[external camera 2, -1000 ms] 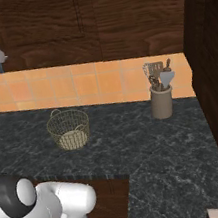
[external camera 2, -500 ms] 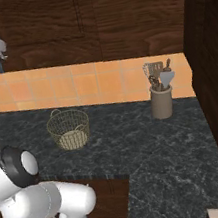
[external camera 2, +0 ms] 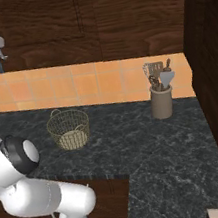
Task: Open the cabinet, pick up the bread from the cabinet and place it in the basket. Then move the basket to the dining counter.
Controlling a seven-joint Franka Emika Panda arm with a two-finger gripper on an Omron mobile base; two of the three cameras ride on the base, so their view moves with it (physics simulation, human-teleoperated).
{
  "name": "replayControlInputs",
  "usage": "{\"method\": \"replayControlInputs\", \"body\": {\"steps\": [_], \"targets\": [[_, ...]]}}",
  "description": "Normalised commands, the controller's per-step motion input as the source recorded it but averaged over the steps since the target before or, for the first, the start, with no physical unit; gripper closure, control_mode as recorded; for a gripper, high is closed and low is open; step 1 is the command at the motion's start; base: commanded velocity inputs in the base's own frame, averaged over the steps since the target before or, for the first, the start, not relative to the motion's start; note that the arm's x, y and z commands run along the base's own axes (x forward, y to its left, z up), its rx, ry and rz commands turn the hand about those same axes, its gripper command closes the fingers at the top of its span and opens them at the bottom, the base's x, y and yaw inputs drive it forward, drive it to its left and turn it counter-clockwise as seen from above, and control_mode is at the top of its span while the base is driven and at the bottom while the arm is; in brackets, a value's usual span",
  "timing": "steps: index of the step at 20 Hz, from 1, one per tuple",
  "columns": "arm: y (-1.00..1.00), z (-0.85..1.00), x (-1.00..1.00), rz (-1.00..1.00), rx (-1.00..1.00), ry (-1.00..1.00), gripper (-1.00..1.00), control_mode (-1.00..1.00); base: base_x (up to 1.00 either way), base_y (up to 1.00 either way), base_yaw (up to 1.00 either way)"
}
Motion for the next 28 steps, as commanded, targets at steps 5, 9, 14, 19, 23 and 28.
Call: {"method": "replayControlInputs", "body": {"steps": [5,9,14,19,23,28], "targets": [[0.00,0.00,0.34,0.00,0.00,0.00,-1.00,-1.00,0.00,0.00,0.00],[0.01,0.00,0.51,0.00,0.00,0.00,-1.00,-1.00,0.00,0.00,0.00],[0.00,0.00,0.52,0.00,0.00,0.00,-1.00,-1.00,0.00,0.00,0.00],[0.09,-0.04,0.29,0.00,0.00,-0.01,-1.00,-1.00,0.00,0.00,0.00],[0.03,-0.48,0.01,0.00,0.00,-0.16,1.00,-1.00,0.00,0.00,0.00],[-0.02,-0.60,0.09,0.00,0.00,-0.29,1.00,-1.00,0.00,0.00,0.00]]}}
